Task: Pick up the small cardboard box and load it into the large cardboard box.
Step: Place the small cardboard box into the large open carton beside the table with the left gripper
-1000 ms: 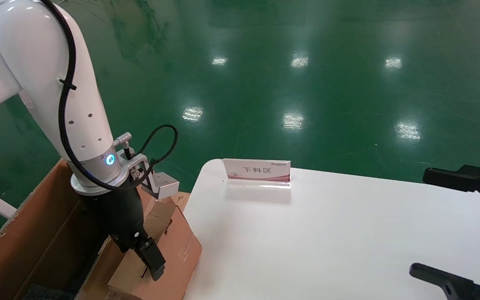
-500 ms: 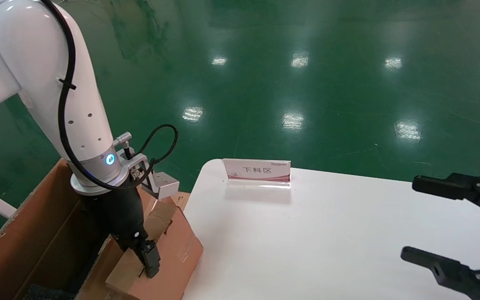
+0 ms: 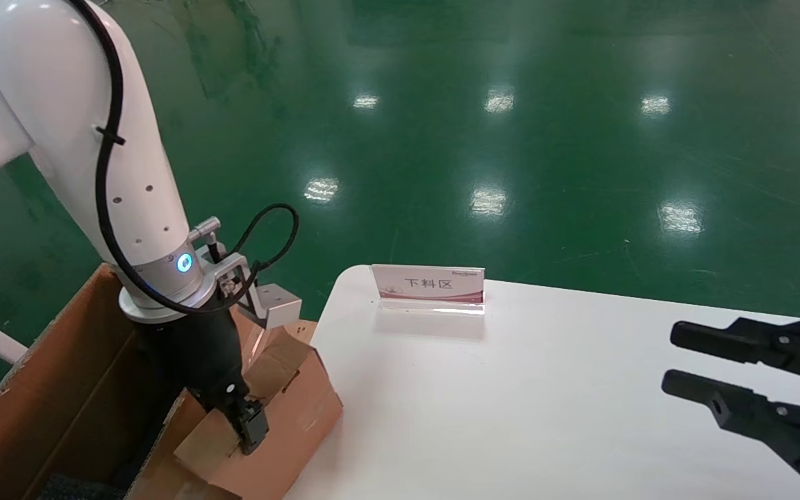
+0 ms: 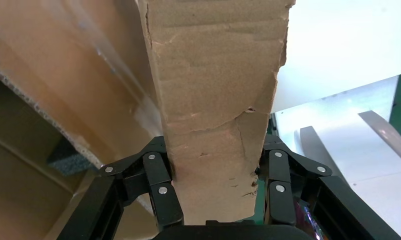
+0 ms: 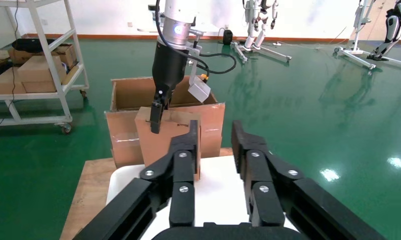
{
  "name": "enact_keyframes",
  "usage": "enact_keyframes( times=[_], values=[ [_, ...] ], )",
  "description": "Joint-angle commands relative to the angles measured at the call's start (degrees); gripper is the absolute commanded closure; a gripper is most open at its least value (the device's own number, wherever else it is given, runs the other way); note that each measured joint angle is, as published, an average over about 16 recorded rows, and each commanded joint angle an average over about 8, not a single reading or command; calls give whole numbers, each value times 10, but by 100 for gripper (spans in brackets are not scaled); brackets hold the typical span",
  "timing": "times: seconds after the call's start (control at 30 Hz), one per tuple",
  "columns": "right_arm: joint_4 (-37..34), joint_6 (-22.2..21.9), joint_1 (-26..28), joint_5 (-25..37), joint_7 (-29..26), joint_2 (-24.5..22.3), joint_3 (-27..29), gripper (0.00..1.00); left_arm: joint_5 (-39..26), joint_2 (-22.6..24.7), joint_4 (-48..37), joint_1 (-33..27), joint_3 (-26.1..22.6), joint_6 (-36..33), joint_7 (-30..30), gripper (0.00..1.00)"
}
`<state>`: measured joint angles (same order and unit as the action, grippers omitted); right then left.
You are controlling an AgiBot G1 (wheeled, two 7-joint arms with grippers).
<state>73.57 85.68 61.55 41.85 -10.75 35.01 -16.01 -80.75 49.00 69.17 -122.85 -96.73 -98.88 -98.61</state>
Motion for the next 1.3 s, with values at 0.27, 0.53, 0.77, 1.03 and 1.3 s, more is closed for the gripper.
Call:
enact_keyframes(
  times=[0.27, 0.53, 0.77, 1.03, 1.3],
  values=[
    [0, 0, 0, 0, 0, 0, 0, 0, 18, -35, 8, -60, 36, -5, 25, 100],
    [0, 0, 0, 0, 0, 0, 0, 0, 9, -105, 25, -178, 66, -7, 68, 100],
    [0, 0, 0, 0, 0, 0, 0, 0, -37, -145, 38, -270, 43, -8, 103, 100],
    [0, 0, 0, 0, 0, 0, 0, 0, -61, -150, 29, -348, -48, -8, 127, 100],
    [0, 0, 0, 0, 0, 0, 0, 0, -8, -128, 17, -461, -237, -8, 131, 100]
  ],
)
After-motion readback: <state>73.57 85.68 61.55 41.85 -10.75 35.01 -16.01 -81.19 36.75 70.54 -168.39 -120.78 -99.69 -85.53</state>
